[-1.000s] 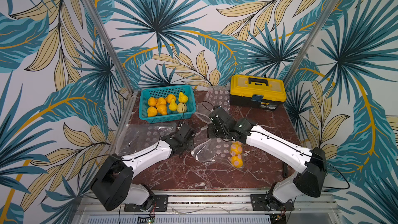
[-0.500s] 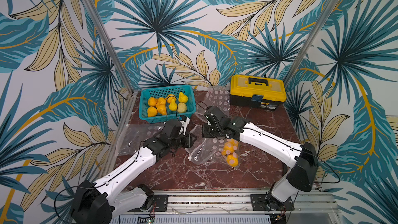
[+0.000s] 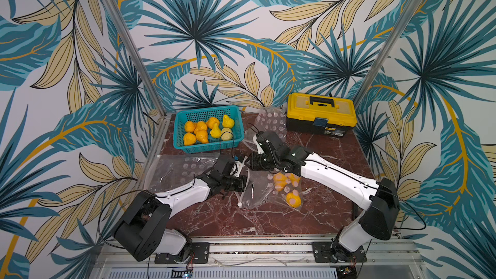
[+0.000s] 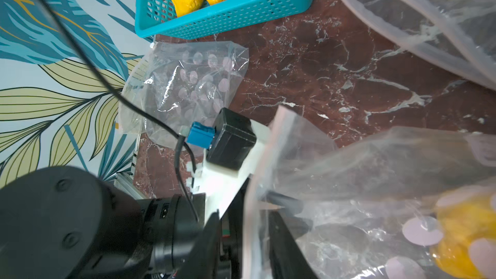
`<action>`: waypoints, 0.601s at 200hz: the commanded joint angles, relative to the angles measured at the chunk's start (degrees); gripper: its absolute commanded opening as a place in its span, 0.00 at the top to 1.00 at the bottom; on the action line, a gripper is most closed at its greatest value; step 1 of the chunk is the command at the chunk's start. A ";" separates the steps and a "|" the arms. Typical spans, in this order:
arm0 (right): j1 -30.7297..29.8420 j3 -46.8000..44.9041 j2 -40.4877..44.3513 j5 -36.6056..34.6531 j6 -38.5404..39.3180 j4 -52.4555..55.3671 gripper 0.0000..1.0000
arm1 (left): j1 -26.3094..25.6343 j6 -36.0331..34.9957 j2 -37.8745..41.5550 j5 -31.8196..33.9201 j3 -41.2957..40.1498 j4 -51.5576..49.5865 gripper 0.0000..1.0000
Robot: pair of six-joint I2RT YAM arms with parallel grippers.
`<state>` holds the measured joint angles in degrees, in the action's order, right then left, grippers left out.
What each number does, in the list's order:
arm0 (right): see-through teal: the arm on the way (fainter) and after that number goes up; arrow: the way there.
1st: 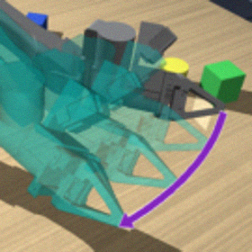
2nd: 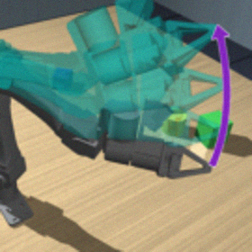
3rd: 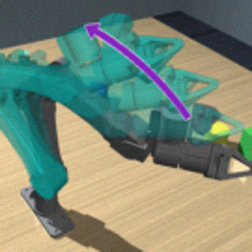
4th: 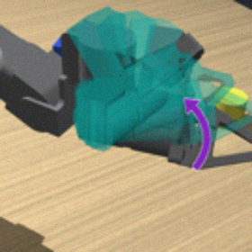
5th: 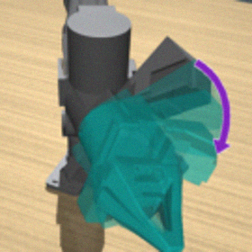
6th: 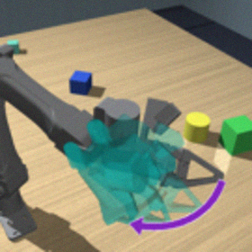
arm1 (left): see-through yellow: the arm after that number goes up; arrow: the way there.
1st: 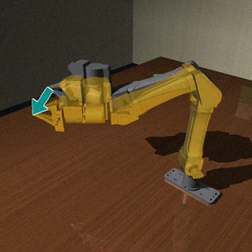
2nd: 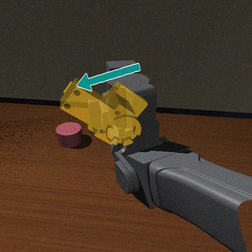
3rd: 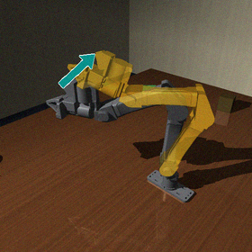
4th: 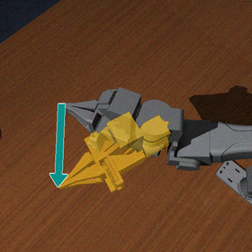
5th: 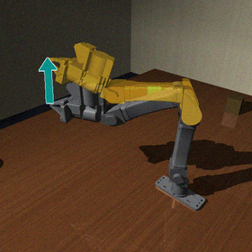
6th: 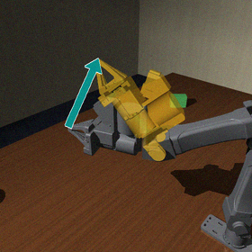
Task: Open the zip-top bag and take out the pear
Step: Adjust the zipper food storage bag at the center of the board.
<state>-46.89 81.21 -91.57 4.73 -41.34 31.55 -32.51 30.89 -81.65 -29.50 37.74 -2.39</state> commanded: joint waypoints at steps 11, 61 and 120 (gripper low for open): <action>3.13 -3.04 6.71 -5.72 1.70 8.14 0.59 | 0.34 0.13 -1.83 -1.56 -0.77 4.58 0.78; 10.94 -13.49 10.49 -17.25 4.02 19.17 0.63 | 0.34 0.31 -2.74 -0.42 -1.17 5.30 0.75; 15.94 -21.39 5.07 -10.69 3.74 6.70 0.71 | 0.34 2.94 -2.39 2.02 -0.92 5.29 0.50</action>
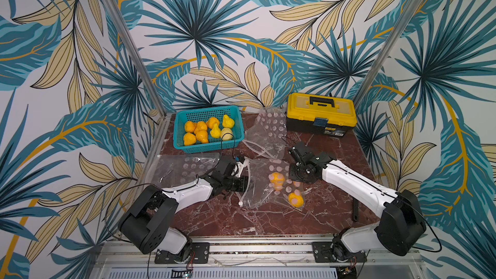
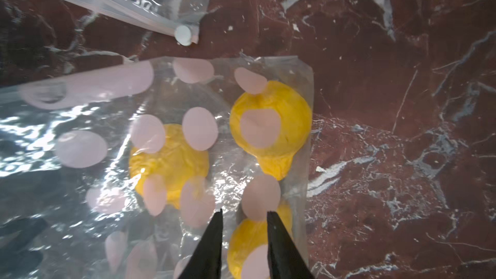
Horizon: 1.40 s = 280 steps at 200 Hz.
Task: Open the zip-top bag and take out the pear
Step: Adjust the zipper food storage bag at the center of the board.
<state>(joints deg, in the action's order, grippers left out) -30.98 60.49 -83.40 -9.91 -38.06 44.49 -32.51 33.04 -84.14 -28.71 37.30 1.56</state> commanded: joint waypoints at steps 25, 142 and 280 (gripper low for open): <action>-0.09 -1.11 -7.18 8.38 0.79 -12.87 0.71 | 0.34 2.02 0.43 2.72 -0.30 1.41 0.42; -0.12 -4.42 -17.64 28.03 -0.56 -30.22 0.77 | -4.68 5.98 -6.21 5.72 6.78 1.32 0.20; 1.20 1.63 -9.80 15.80 3.35 -7.58 0.80 | -7.47 7.23 -3.31 10.04 4.22 -0.17 0.18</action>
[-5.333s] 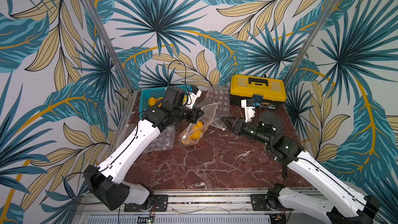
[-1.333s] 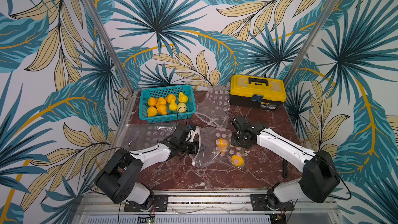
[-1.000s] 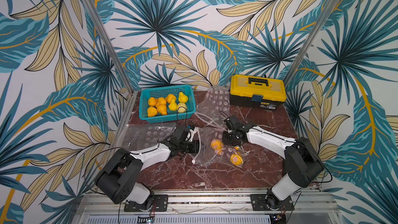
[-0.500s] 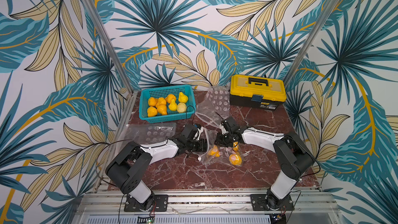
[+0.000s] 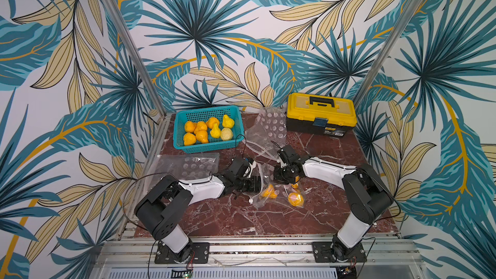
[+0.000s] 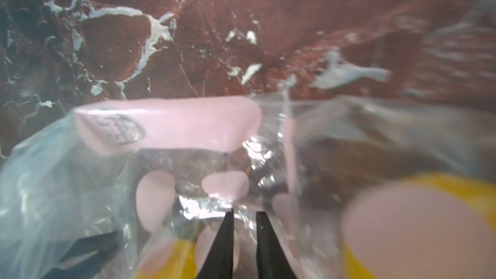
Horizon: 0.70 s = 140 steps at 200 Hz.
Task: Open the zip-top bag and take out the pear
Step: Adjust the zipper food storage bag at the center of the board.
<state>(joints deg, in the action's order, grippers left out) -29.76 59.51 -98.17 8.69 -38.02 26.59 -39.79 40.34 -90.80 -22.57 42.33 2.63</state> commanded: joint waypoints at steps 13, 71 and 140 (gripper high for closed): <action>-0.06 3.22 6.58 -0.95 4.31 13.49 0.80 | -0.05 0.50 4.60 4.83 -1.36 -1.24 0.18; -2.44 2.40 11.50 8.34 6.53 20.53 0.79 | 0.52 2.48 8.07 8.72 -4.53 -1.95 0.33; -4.78 0.25 2.57 9.83 5.88 16.63 0.80 | 0.39 1.45 3.21 0.64 -3.04 -2.11 0.46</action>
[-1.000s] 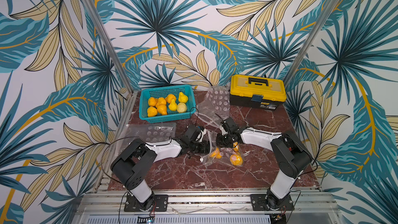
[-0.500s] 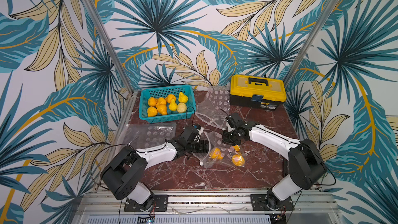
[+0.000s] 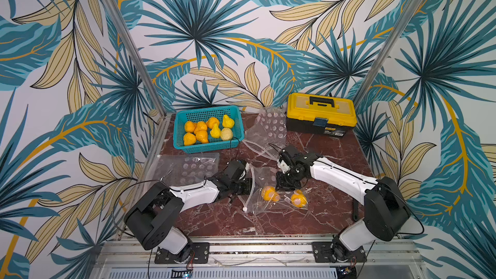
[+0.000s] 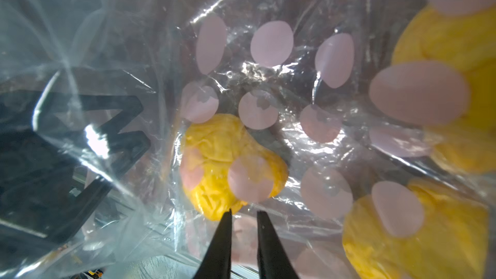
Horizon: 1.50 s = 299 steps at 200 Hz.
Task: Open the zip-top bag and take out the pear
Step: Adjust the zipper food storage bag at the center of the board, then pick up the pear from the zipper food storage bag.
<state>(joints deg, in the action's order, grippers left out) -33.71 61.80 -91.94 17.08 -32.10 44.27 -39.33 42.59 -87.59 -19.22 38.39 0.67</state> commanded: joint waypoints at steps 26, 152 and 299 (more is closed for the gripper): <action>-1.68 -3.02 -7.53 2.70 -1.38 -5.55 0.81 | -0.13 -0.91 1.20 -2.97 0.89 -0.14 0.28; -0.88 -0.08 -14.45 -3.49 -6.91 -14.19 0.90 | -1.35 -0.40 -1.76 -11.84 0.80 -0.44 0.13; 2.28 -3.25 -12.52 -6.56 -4.63 -11.82 0.91 | 0.24 -9.58 10.95 2.83 5.55 -23.65 0.34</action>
<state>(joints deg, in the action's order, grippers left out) -32.21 61.39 -103.70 15.44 -37.65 29.85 -40.40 36.01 -81.10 -22.76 42.02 -13.96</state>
